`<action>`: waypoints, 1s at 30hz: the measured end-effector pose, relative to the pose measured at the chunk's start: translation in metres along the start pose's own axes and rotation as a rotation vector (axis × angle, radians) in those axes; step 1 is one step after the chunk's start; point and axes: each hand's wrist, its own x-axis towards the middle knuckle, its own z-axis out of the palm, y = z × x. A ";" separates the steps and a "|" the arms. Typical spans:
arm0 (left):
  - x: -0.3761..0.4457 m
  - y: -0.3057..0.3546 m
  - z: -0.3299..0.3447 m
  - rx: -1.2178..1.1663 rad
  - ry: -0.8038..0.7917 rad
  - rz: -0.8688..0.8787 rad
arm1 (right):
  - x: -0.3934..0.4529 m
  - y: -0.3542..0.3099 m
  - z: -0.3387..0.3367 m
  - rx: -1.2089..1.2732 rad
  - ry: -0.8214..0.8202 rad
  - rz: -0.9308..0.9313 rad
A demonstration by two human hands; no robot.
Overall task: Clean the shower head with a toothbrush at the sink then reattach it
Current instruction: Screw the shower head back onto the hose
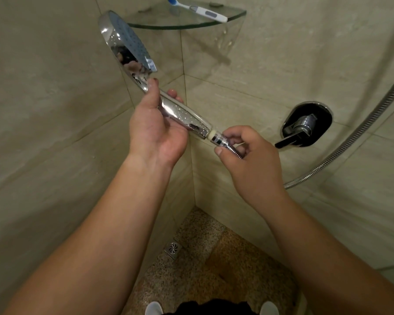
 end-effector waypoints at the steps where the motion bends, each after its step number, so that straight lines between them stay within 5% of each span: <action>1: 0.001 0.000 0.000 -0.002 0.000 0.004 | 0.000 0.000 0.000 0.021 -0.007 0.004; 24: 0.009 -0.006 -0.005 0.003 -0.006 0.039 | 0.007 0.009 0.010 -0.081 -0.030 -0.038; 30: 0.012 -0.007 -0.004 -0.026 0.031 0.031 | 0.005 0.014 0.013 -0.237 0.142 -0.285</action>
